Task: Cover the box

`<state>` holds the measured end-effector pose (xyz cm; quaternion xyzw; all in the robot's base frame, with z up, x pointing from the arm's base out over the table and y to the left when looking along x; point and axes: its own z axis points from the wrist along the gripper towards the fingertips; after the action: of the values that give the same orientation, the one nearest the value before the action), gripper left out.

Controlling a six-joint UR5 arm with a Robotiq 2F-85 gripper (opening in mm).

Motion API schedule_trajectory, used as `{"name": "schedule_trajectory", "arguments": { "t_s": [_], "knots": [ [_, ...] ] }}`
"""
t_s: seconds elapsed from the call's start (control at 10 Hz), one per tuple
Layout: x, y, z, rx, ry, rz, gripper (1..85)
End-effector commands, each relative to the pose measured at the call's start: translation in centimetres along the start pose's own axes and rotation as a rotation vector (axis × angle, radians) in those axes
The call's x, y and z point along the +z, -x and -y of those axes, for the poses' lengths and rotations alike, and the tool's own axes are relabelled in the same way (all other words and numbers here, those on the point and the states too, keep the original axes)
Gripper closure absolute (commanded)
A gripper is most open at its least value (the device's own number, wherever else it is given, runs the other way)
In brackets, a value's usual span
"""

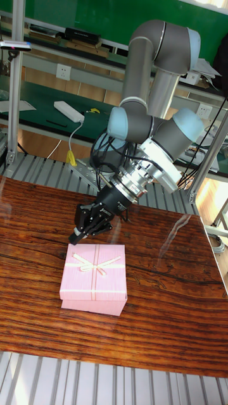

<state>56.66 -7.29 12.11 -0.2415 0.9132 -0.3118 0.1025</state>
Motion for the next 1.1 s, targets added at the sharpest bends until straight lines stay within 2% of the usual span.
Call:
{"name": "schedule_trajectory", "arguments": {
  "t_s": [0.0,0.2,0.5,1.0],
  "knots": [
    [1.4,0.2,1.1,-0.032,-0.016,0.045,83.7],
    [2.2,0.3,1.4,-0.049,-0.027,0.068,83.3],
    [3.9,0.4,1.2,-0.068,-0.022,0.099,80.3],
    [5.9,0.6,1.0,-0.079,-0.008,0.106,80.0]
  ]
}}
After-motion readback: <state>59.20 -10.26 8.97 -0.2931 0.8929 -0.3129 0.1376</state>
